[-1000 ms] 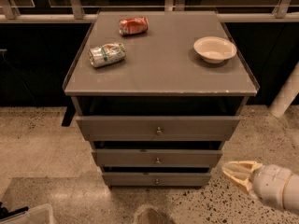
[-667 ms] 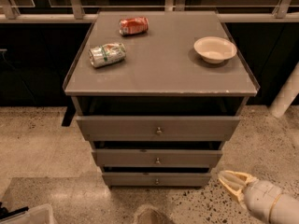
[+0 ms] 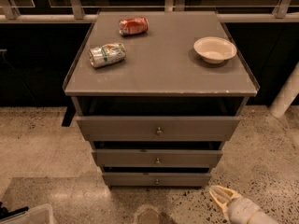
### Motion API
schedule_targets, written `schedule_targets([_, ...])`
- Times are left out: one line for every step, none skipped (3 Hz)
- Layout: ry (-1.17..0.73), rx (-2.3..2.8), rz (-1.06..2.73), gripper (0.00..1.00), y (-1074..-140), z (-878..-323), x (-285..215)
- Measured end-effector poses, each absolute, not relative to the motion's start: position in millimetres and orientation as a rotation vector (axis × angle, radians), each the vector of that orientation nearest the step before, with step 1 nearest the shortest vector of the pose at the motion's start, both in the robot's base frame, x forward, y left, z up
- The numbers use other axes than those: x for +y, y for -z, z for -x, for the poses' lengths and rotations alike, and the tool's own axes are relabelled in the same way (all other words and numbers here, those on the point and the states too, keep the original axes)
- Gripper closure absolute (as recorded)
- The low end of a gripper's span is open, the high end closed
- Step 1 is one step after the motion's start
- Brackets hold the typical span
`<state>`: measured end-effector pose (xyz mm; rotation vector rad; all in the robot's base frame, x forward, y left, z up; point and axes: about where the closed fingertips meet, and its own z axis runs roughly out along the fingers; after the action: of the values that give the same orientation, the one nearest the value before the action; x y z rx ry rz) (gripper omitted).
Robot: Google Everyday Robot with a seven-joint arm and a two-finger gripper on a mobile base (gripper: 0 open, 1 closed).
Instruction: Open bottom drawer
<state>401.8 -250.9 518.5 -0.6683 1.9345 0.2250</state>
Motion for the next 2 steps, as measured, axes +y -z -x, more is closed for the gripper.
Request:
schedule_targets([-0.246, 1.941, 0.653, 1.00, -508, -401, -247])
schedule_targets([-0.231, 1.939, 0.596, 1.00, -496, -393, -250])
